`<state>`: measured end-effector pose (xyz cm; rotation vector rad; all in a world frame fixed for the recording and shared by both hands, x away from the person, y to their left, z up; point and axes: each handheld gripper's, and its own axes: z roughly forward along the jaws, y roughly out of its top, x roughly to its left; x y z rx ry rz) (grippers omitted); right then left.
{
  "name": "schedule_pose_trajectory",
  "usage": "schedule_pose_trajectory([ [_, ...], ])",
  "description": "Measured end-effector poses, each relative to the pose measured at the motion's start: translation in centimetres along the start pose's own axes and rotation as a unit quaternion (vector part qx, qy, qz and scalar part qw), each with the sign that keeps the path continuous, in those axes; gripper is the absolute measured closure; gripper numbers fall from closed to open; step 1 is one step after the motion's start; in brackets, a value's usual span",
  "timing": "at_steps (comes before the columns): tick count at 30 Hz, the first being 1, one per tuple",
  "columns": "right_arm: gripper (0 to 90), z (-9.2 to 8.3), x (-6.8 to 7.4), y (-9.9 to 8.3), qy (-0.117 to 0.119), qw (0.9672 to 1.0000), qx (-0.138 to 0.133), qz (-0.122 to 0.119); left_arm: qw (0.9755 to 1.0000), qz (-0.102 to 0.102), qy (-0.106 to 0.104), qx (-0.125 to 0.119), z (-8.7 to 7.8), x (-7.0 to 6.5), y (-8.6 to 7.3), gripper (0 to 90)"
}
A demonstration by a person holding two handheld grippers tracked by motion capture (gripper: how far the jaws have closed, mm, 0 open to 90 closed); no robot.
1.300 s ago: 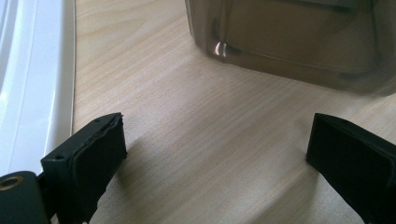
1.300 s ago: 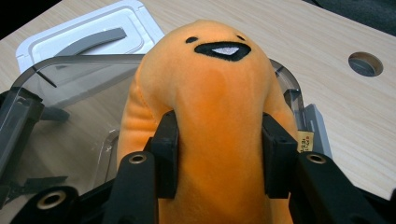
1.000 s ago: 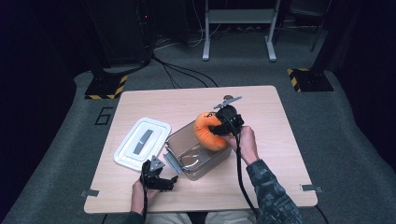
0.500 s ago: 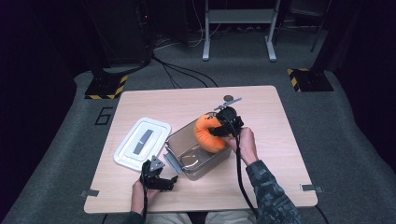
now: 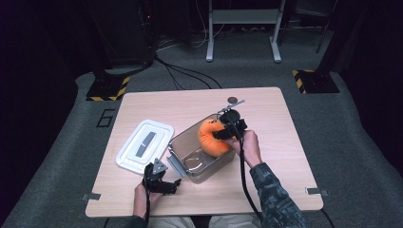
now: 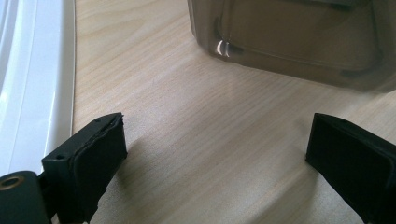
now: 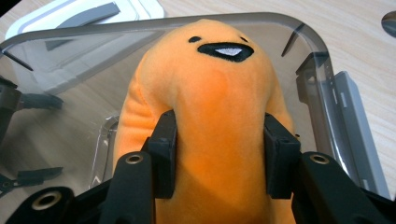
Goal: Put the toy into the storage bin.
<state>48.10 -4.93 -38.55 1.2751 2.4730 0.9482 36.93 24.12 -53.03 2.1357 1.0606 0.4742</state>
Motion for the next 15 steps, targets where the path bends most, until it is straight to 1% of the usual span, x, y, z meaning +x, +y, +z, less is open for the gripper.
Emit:
schedule_pose_trajectory([
  [3,55.2,0.2,-0.1,0.0,0.002,1.0000,0.007,-0.003,1.0000,0.000,0.000,0.000,0.0,0.0,0.0,4.8],
  [5,54.8,0.4,0.0,0.0,0.004,0.9999,0.014,0.004,1.0000,0.000,0.000,0.000,0.0,0.0,0.0,4.8],
  [11,53.5,0.9,-0.2,0.0,0.005,0.9997,0.024,0.006,1.0000,-0.003,0.000,-0.002,0.0,0.0,0.0,4.8],
  [15,52.6,1.5,-0.3,0.0,0.005,0.9993,0.036,0.006,1.0000,-0.003,0.000,-0.002,0.0,0.0,0.0,4.8],
])
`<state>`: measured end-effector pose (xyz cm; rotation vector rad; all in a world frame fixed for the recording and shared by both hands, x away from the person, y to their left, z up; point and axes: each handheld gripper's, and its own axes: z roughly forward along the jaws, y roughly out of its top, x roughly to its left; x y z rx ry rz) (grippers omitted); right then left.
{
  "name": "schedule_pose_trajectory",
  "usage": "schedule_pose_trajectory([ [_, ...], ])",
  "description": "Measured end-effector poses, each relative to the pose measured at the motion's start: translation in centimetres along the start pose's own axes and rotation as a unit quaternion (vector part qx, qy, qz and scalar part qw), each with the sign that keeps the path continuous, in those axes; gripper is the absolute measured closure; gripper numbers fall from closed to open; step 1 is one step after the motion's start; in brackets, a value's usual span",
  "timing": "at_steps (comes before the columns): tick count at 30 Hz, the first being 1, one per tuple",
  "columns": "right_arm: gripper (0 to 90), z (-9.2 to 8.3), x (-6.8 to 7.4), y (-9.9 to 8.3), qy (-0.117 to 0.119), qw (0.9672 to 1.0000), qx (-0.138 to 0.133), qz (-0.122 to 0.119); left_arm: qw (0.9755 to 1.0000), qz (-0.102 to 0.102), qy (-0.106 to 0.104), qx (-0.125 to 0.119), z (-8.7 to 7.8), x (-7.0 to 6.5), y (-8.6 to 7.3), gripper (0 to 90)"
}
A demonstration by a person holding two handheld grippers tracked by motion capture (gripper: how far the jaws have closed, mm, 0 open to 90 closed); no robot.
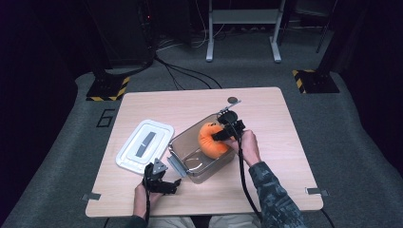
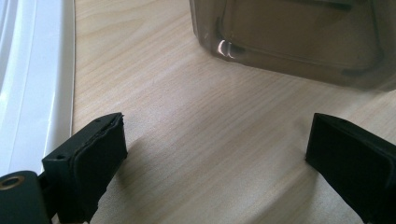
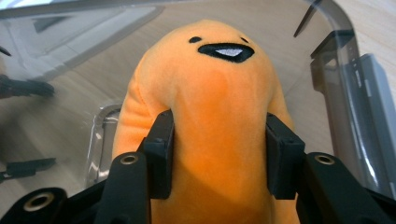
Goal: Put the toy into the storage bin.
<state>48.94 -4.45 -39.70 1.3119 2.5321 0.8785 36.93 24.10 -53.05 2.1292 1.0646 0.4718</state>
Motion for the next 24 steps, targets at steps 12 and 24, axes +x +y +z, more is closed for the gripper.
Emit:
schedule_pose_trajectory([
  [12,49.2,1.1,-0.1,0.3,0.002,0.9994,0.034,0.001,1.0000,0.000,-0.001,0.000,0.0,0.0,0.0,5.0],
  [24,48.6,2.1,-0.1,0.5,-0.006,0.9977,0.067,-0.005,1.0000,-0.001,-0.001,-0.001,0.0,0.0,0.0,5.1],
])
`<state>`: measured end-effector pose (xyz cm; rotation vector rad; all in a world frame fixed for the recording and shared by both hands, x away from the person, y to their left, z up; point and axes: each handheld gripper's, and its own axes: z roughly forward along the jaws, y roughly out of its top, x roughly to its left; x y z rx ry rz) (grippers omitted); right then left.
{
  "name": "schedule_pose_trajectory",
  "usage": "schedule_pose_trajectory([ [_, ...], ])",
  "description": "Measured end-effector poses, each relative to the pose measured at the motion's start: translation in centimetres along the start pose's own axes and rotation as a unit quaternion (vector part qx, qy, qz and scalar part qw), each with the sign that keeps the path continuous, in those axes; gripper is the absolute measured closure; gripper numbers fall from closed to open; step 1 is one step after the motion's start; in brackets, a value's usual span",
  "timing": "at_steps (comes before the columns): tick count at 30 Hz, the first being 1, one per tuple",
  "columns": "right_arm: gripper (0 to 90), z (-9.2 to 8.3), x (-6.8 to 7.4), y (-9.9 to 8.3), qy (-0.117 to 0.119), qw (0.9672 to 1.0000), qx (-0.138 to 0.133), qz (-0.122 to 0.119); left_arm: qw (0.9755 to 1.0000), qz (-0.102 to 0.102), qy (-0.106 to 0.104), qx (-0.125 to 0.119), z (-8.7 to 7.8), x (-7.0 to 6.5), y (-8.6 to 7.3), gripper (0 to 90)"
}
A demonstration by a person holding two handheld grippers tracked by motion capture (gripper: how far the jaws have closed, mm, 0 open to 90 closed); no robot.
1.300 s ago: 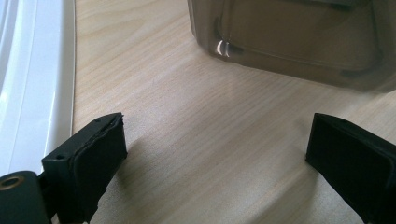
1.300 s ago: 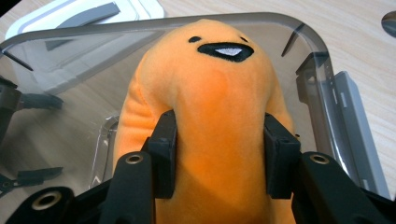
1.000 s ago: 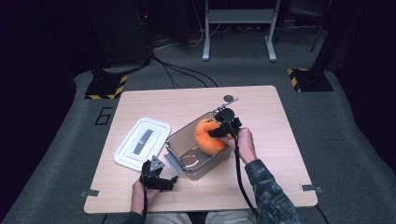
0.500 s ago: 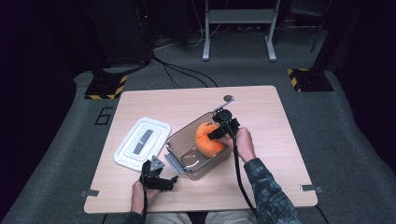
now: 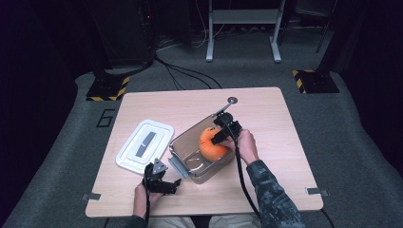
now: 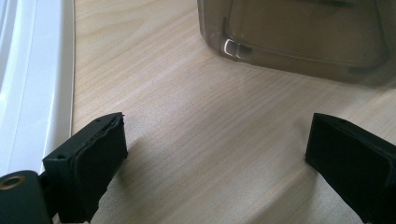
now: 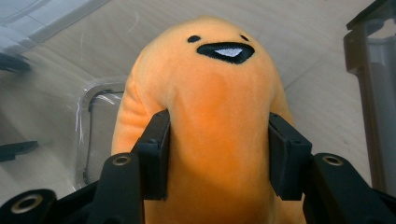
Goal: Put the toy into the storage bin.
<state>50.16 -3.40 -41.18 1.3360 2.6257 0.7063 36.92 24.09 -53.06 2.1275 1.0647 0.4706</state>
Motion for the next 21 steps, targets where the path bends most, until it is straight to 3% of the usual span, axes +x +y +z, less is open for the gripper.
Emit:
schedule_pose_trajectory([
  [6,45.5,0.1,-0.1,0.1,0.001,1.0000,0.004,-0.003,1.0000,0.001,0.000,0.000,0.0,0.0,0.0,5.1],
  [18,14.9,-0.7,0.0,0.0,0.006,0.9997,-0.022,-0.003,1.0000,0.001,0.000,0.000,0.0,0.0,0.0,5.1],
  [21,13.0,-1.4,0.0,-0.2,0.008,0.9992,-0.037,-0.006,1.0000,0.002,0.000,0.001,0.0,0.0,0.0,5.1],
])
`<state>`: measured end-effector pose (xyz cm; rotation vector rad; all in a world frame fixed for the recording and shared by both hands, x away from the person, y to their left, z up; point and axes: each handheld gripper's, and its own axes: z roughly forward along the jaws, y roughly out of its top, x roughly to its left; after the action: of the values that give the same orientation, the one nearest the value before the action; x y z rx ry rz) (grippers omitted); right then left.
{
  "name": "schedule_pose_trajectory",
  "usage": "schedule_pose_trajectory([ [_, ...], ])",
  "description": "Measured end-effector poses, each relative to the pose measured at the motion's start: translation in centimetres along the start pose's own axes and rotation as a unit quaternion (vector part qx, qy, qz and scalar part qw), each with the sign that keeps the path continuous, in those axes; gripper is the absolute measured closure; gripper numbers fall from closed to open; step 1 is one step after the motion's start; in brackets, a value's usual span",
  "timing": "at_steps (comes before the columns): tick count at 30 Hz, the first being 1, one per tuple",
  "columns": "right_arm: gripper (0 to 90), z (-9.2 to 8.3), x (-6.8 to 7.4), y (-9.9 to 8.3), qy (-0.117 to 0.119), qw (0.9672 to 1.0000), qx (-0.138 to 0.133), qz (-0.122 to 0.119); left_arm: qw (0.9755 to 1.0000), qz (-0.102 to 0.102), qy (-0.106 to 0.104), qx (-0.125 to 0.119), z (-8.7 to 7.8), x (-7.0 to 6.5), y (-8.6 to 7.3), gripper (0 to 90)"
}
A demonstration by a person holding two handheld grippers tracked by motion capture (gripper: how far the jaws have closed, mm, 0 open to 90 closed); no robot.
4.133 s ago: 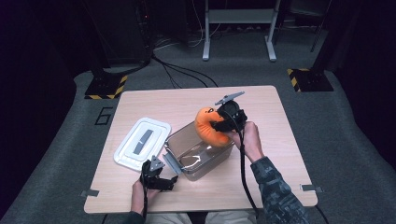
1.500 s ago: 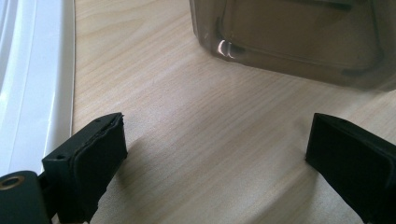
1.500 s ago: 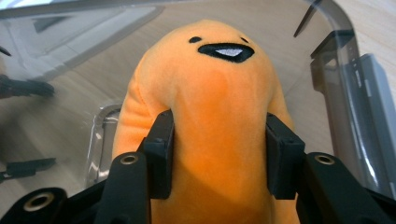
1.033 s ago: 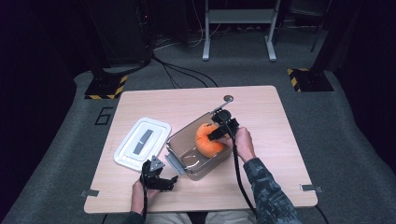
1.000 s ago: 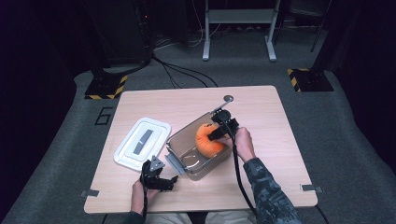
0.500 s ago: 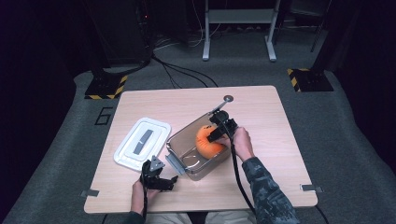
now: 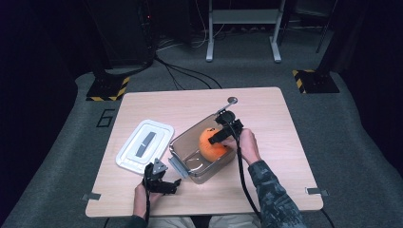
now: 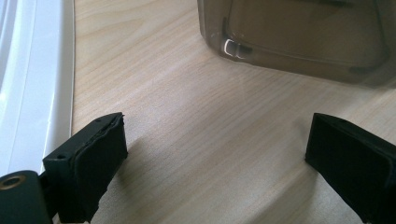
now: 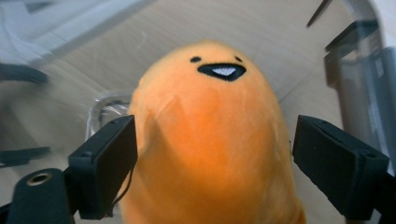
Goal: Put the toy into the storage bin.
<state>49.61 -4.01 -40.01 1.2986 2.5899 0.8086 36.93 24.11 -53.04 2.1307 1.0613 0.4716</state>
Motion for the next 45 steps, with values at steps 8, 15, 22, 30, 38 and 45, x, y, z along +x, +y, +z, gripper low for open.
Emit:
schedule_pose_trajectory([
  [8,5.5,-2.6,0.2,-0.6,0.003,0.9992,-0.037,-0.015,1.0000,-0.001,0.000,0.000,0.0,0.0,0.0,5.1],
  [15,2.7,-4.5,0.3,-1.5,-0.001,0.9968,-0.072,-0.034,1.0000,0.000,0.000,0.000,0.0,0.0,0.0,5.1],
  [22,1.2,-6.6,0.5,-2.8,-0.011,0.9937,-0.102,-0.045,1.0000,-0.002,0.000,0.000,0.0,0.0,0.0,5.0],
  [30,1.0,-8.2,0.1,-4.8,-0.027,0.9911,-0.122,-0.045,1.0000,-0.002,-0.001,0.000,0.0,0.0,0.0,5.0],
  [38,1.6,-9.1,-1.0,-7.2,-0.042,0.9895,-0.134,-0.032,1.0000,-0.004,-0.001,0.000,0.0,0.0,0.0,5.0],
  [45,1.9,-9.5,-2.0,-8.9,-0.051,0.9887,-0.140,-0.019,1.0000,-0.004,-0.001,0.000,0.0,0.0,0.0,5.1],
])
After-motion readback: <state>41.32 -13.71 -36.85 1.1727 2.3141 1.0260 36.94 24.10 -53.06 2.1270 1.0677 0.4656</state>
